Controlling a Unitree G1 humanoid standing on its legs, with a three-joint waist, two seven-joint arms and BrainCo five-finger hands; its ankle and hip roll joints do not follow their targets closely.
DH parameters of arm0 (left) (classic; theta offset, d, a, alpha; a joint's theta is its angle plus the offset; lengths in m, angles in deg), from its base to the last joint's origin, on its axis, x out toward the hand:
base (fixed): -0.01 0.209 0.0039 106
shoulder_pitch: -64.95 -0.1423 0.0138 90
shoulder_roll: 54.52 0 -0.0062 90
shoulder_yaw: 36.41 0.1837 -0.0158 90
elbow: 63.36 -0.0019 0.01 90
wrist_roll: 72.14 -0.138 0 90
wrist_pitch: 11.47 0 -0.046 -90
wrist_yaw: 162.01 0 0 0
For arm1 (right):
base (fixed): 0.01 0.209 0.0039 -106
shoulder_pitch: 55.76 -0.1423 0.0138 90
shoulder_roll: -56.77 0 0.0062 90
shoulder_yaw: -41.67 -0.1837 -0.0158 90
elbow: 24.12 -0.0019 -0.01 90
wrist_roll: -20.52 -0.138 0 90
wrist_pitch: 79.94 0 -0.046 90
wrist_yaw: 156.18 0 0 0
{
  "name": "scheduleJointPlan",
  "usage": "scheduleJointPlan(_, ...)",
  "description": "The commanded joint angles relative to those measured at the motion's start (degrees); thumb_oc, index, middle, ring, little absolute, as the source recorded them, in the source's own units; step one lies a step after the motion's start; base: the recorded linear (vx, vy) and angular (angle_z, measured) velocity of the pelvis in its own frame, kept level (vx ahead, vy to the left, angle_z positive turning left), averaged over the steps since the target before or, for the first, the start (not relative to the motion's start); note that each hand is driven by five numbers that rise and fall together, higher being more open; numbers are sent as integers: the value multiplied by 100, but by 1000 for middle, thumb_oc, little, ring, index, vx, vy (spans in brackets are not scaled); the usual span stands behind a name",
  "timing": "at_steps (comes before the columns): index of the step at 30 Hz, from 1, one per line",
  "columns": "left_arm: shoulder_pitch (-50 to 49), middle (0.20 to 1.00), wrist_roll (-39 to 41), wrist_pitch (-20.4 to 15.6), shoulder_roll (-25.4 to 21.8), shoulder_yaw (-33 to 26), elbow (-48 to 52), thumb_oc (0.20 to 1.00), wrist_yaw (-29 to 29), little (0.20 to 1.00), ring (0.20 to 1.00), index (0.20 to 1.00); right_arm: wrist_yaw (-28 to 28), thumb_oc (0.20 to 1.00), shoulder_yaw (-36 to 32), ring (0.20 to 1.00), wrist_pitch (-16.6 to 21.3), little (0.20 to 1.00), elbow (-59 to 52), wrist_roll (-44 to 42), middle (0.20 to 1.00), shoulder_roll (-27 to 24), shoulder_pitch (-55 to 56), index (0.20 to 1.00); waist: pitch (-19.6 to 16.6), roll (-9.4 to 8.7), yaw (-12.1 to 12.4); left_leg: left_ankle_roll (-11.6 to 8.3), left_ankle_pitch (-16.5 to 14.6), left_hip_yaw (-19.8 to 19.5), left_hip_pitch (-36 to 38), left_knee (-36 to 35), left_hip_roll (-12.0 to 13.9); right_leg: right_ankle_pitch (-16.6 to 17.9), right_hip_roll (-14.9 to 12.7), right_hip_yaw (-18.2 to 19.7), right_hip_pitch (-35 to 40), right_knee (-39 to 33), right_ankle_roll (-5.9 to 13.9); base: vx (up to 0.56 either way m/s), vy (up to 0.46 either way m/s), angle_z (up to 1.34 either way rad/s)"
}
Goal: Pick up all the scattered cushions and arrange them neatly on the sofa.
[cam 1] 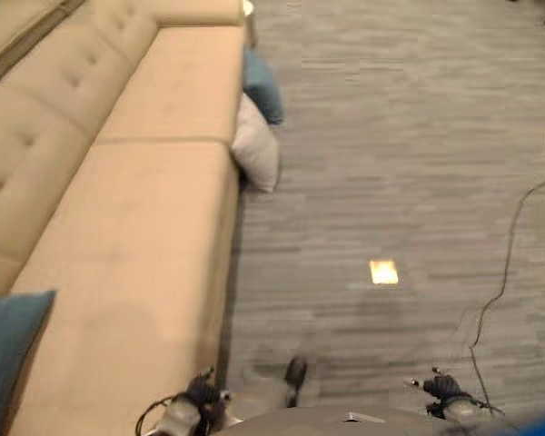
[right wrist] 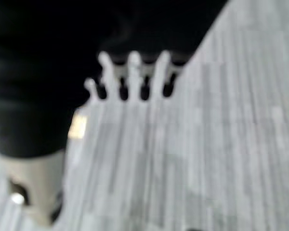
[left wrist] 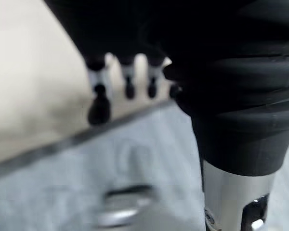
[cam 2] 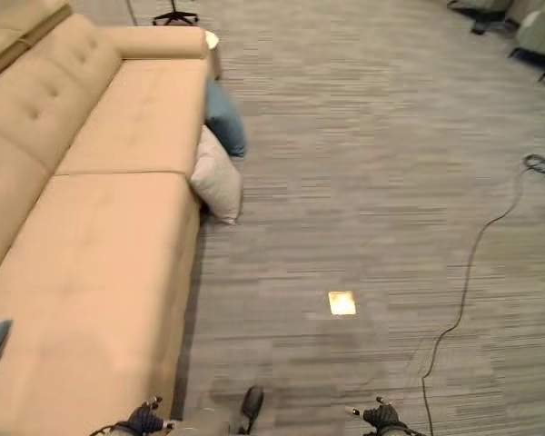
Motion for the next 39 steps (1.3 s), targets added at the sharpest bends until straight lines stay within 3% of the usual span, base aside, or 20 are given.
scheduleJointPlan(1,292,1000,45,-59,-76,-5,145,1000,39,1000,1000,1000,38,1000,-6,1000,26,1000,-341,144,1000,-200,-109,1000,67,176,89,-77,-587,-62,-211,679,-35,2110,-19,-289,-694,1043,549,148,62,2)
scheduleJointPlan(3,320,1000,62,-59,-117,6,168,1000,85,1000,1000,1000,38,1000,-15,1000,24,1000,-385,215,1000,-197,-130,1000,101,388,-19,-4,-629,-124,33,550,102,2044,-263,-712,-1175,1645,486,269,81,0)
scheduleJointPlan(4,300,1000,98,-82,-87,-33,163,1000,135,1000,1000,1000,5,1000,69,1000,45,1000,-545,351,1000,-101,25,1000,108,480,-126,10,-733,-149,319,388,168,1730,-505,-913,-1440,1180,185,416,15,-10)
scheduleJointPlan(5,319,1000,124,-82,-72,-70,134,1000,142,1000,1000,1000,-9,1000,99,1000,49,1000,-567,379,1000,-87,12,1000,116,485,-173,-19,-798,-167,448,328,179,1536,-574,-944,-1450,788,68,561,-118,1)
scheduleJointPlan(7,351,1000,98,-110,16,-106,-12,1000,116,1000,1000,1000,-80,1000,188,1000,27,1000,-613,524,1000,-61,46,1000,161,499,-300,-156,-1062,-291,821,239,237,1689,-872,-828,-1834,-607,-4,517,-213,7)
scheduleJointPlan(9,336,1000,91,-116,38,-121,-48,1000,125,1000,1000,1000,-104,1000,191,1000,11,1000,-604,539,1000,-53,72,1000,164,515,-343,-195,-1152,-373,984,185,257,1820,-841,-682,-1837,-1030,28,360,-169,3)
scheduleJointPlan(10,325,1000,72,-122,87,-127,-174,1000,156,1000,1000,1000,-114,1000,216,1000,-20,1000,-593,550,1000,-34,112,1000,115,446,-445,-271,-1344,-528,1163,202,220,2079,-806,-317,-1827,-1556,101,417,-238,33)
scheduleJointPlan(11,281,1000,89,-144,119,-163,-206,1000,163,1000,1000,1000,-124,1000,247,1000,-8,1000,-578,585,1000,-32,130,1000,69,423,-466,-310,-1418,-583,1247,236,256,2183,-780,-239,-1753,-1670,113,661,-407,66)
scheduleJointPlan(12,228,1000,88,-128,189,-138,-271,1000,204,1000,1000,1000,-126,1000,272,1000,-14,1000,-548,576,1000,-4,147,1000,-43,409,-502,-504,-1244,-546,1235,506,393,2171,-664,-257,-1571,-1677,-28,387,-257,62)
scheduleJointPlan(13,227,1000,88,-128,190,-137,-271,1000,205,1000,1000,1000,-126,1000,273,1000,-14,1000,-548,576,1000,-5,148,1000,-43,415,-508,-507,-1252,-553,1234,516,398,2170,-660,-266,-1565,-1680,-30,328,-243,83)
scheduleJointPlan(17,261,1000,178,-159,267,-68,-147,1000,160,1000,1000,1000,-151,1000,247,1000,31,1000,-572,323,1000,-2,58,1000,207,300,-469,-707,-477,-67,9,2935,467,1973,-660,-533,-952,-1879,-370,145,-239,55)
scheduleJointPlan(20,298,1000,251,-161,284,-17,-122,1000,155,1000,1000,1000,-168,1000,251,1000,-31,1000,-484,278,1000,-69,-42,1000,319,213,-308,-634,-638,378,-575,3419,521,1771,-672,-677,-540,-2100,-463,252,-230,26)
scheduleJointPlan(24,321,1000,202,-127,343,47,-207,1000,153,1000,1000,1000,-255,1000,259,1000,23,1000,-443,305,1000,-93,-106,1000,320,190,-162,-552,-810,594,-902,2516,286,1620,-572,-703,-244,-2266,-412,272,-97,10)
scheduleJointPlan(25,304,1000,137,-115,345,54,-217,1000,132,1000,1000,1000,-299,1000,254,1000,58,1000,-485,359,1000,-107,-75,1000,288,290,-70,-593,-330,822,-1072,1229,234,1470,-343,-731,52,-2422,-402,293,-68,19)
scheduleJointPlan(26,302,1000,137,-115,345,55,-216,1000,132,1000,1000,1000,-299,1000,254,1000,58,1000,-486,360,1000,-107,-73,1000,297,282,-69,-592,-315,826,-1044,1197,225,1468,-353,-728,66,-2426,-400,393,-81,22)
scheduleJointPlan(28,245,1000,139,-117,343,27,-244,1000,126,1000,1000,1000,-292,1000,279,1000,65,1000,-489,375,1000,-50,-63,1000,255,333,-7,-665,43,921,-1114,737,208,1347,-182,-674,244,-2430,-422,348,-15,14)
scheduleJointPlan(31,93,1000,209,-87,287,-114,-359,1000,131,1000,1000,1000,-205,1000,364,1000,49,1000,-503,472,1000,23,-13,1000,99,254,119,-509,-46,757,-952,653,84,1107,-66,-482,382,-2071,-444,328,16,-22)
scheduleJointPlan(34,19,1000,246,-62,212,-211,-389,1000,106,1000,1000,1000,-143,1000,363,1000,56,1000,-546,565,1000,18,37,1000,-42,135,231,-345,-327,579,-657,759,-42,1035,-85,-439,345,-1280,-230,379,61,-81)
scheduleJointPlan(36,15,1000,297,-51,98,-267,-269,1000,112,1000,1000,1000,-79,1000,386,1000,46,1000,-667,695,1000,24,-6,1000,-33,117,221,-113,-619,366,-367,848,-58,1716,-146,-400,-254,270,248,271,90,-22)
scheduleJointPlan(39,51,1000,340,-53,22,-245,-168,1000,170,1000,1000,1000,-44,1000,393,1000,29,1000,-823,786,1000,-2,-79,1000,52,341,77,27,-734,138,-67,795,41,2041,-214,-618,-1028,1463,403,214,86,17)
